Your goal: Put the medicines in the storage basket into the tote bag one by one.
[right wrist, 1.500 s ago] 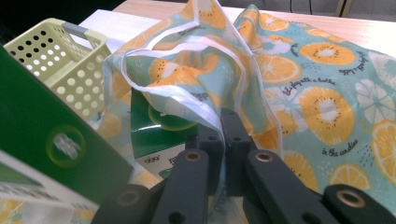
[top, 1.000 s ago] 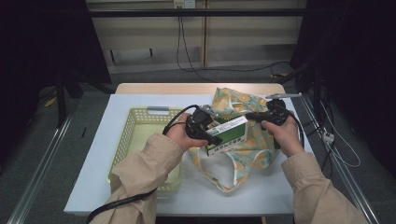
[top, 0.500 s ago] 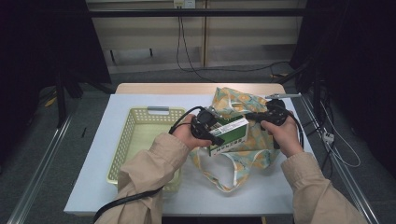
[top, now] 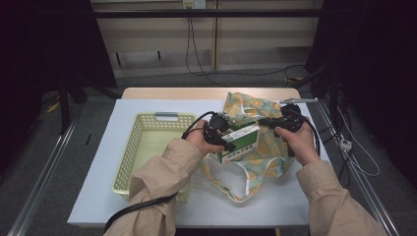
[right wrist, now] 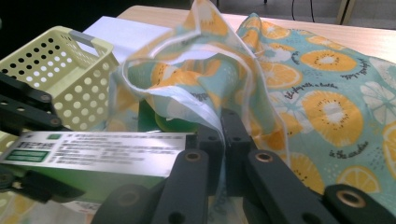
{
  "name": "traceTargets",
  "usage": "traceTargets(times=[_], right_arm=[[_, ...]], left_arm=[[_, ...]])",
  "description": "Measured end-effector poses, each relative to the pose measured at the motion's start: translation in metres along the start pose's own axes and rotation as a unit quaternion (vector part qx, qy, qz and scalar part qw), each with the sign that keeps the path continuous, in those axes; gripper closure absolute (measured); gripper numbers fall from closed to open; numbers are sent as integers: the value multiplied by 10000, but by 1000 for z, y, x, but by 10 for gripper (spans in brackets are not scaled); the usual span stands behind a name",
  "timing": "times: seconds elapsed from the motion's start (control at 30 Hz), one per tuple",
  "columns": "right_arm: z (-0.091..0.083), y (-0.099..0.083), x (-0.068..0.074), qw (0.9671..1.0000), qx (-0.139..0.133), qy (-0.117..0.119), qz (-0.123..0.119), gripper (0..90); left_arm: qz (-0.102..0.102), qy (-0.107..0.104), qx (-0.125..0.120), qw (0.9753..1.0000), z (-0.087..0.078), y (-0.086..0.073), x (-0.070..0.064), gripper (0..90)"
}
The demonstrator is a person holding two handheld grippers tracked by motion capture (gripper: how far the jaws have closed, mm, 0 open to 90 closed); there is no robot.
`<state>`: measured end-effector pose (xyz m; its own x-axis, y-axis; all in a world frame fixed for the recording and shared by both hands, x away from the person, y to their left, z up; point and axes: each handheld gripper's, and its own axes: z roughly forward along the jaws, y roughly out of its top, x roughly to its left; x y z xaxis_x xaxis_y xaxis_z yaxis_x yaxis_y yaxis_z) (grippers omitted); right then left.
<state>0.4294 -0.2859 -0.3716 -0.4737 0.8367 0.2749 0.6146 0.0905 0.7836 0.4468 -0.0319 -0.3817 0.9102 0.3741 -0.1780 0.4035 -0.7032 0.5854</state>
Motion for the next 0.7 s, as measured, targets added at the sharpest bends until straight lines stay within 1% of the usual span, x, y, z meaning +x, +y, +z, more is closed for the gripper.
traceTargets(times=[0.2, 0.33, 0.43, 0.5, 0.57, 0.67, 0.7], right_arm=[[-4, 1, -1, 10000, -37, -7, 14, 892], [-5, 0, -2, 10000, -42, -8, 31, 892], [-4, 1, -2, 10000, -76, 25, 42, 892], [-3, 1, 0, 10000, -53, 48, 9, 892], [-3, 1, 1, 10000, -43, 52, -10, 892], [-3, 1, 0, 10000, -42, 48, 7, 892], [-3, 1, 0, 10000, -38, 44, 7, 892]], left_arm=[[-85, 84, -91, 9999, 5, 5, 6, 634], [-157, 106, -75, 9998, 9, 8, 8, 634], [-142, 117, -45, 9998, 14, 9, 8, 634], [-190, 102, -74, 9997, 16, 10, 7, 633], [-174, 118, -39, 9998, 18, 10, 8, 633], [-224, 139, -93, 9996, 18, 10, 9, 633], [-191, 158, -98, 9996, 18, 11, 9, 633]])
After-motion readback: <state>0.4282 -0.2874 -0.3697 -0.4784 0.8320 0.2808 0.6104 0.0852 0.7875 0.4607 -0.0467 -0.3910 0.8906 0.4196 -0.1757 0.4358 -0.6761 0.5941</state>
